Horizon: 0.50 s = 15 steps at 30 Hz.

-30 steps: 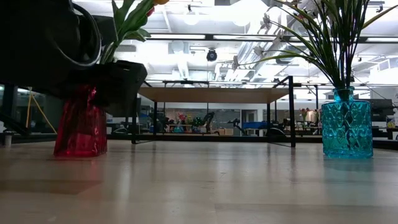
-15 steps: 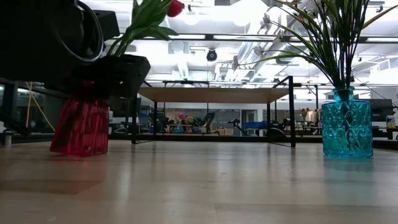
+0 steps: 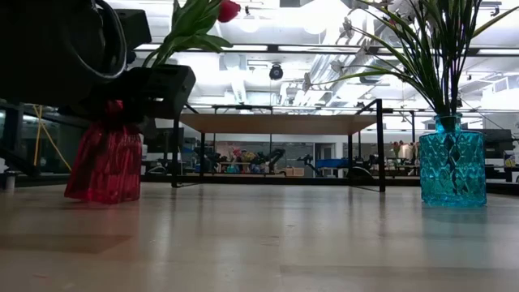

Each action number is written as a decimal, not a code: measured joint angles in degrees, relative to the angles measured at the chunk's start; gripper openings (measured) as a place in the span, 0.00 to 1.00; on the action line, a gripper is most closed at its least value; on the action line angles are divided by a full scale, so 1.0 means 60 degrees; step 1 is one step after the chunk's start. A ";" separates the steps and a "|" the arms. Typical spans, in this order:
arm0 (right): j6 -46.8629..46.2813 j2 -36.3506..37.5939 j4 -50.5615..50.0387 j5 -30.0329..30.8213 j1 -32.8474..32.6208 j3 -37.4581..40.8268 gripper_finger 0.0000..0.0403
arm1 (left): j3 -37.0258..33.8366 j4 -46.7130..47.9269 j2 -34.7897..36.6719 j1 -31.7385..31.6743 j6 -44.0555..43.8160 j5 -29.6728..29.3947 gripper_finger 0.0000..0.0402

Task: Pick and place flowers into a vace then onto a shelf
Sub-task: Put the red vase with flowers on the shelf

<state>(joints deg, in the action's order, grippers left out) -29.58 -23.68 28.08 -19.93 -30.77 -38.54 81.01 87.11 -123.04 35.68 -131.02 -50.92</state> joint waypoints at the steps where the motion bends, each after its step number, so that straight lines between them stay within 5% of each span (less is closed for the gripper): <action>1: 0.0002 0.0000 0.0000 0.0001 -0.0002 0.0000 0.35 | 0.0000 0.0058 0.0000 -0.0001 -0.0075 -0.0005 0.44; 15: 0.0001 0.0000 0.0004 0.0005 0.0000 0.0000 0.35 | -0.0031 0.0415 0.0606 -0.0008 -0.0210 0.0151 0.43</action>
<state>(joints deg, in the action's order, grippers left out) -29.58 -23.68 28.10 -19.90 -30.77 -38.54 80.82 89.60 -119.41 35.63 -132.28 -50.01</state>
